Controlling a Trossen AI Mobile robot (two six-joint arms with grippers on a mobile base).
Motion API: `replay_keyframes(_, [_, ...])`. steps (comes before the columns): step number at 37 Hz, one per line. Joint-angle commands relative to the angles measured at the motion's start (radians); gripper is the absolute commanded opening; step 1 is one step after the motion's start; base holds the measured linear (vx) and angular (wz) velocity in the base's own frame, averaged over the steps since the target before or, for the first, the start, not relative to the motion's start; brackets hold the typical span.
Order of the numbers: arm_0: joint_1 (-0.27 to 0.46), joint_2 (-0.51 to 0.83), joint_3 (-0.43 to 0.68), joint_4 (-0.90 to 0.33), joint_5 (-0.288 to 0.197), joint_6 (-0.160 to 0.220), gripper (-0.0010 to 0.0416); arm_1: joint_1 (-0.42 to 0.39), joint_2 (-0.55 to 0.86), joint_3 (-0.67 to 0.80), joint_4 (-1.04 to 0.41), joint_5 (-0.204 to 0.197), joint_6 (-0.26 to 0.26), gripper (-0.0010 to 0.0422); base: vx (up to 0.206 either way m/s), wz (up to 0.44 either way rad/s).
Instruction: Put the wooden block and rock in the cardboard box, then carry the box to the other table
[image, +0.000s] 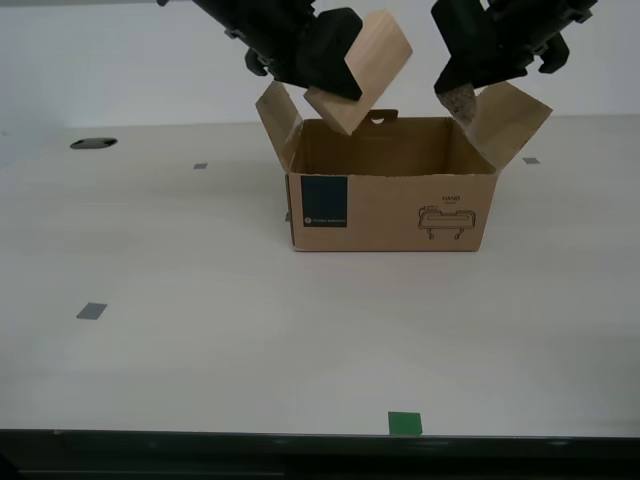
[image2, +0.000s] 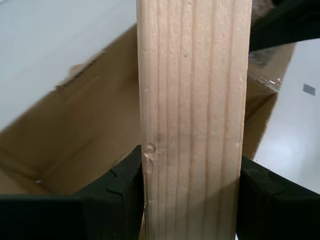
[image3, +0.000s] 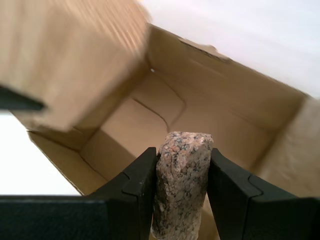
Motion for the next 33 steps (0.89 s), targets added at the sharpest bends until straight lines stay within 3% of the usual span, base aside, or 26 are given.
replay_keyframes(1, [0.01, 0.001, 0.002, 0.01, -0.005, 0.002, -0.0001, -0.006, 0.0, -0.023, 0.035, -0.017, -0.01, -0.0001, 0.0, 0.0])
replay_keyframes(21, [0.012, 0.0, 0.0, 0.015, -0.005, 0.003, 0.0, -0.006, -0.005, -0.024, 0.034, -0.023, -0.016, 0.0, 0.0, 0.0])
replay_keyframes(27, [0.013, 0.0, 0.0, 0.014, -0.005, 0.048, 0.0, -0.006, -0.005, -0.024, 0.035, -0.028, -0.049, 0.0, 0.0, 0.0])
replay_keyframes(33, [0.014, 0.0, 0.0, 0.014, -0.005, 0.048, 0.0001, -0.006, -0.005, -0.024, 0.034, -0.031, -0.074, 0.0, 0.0, 0.0])
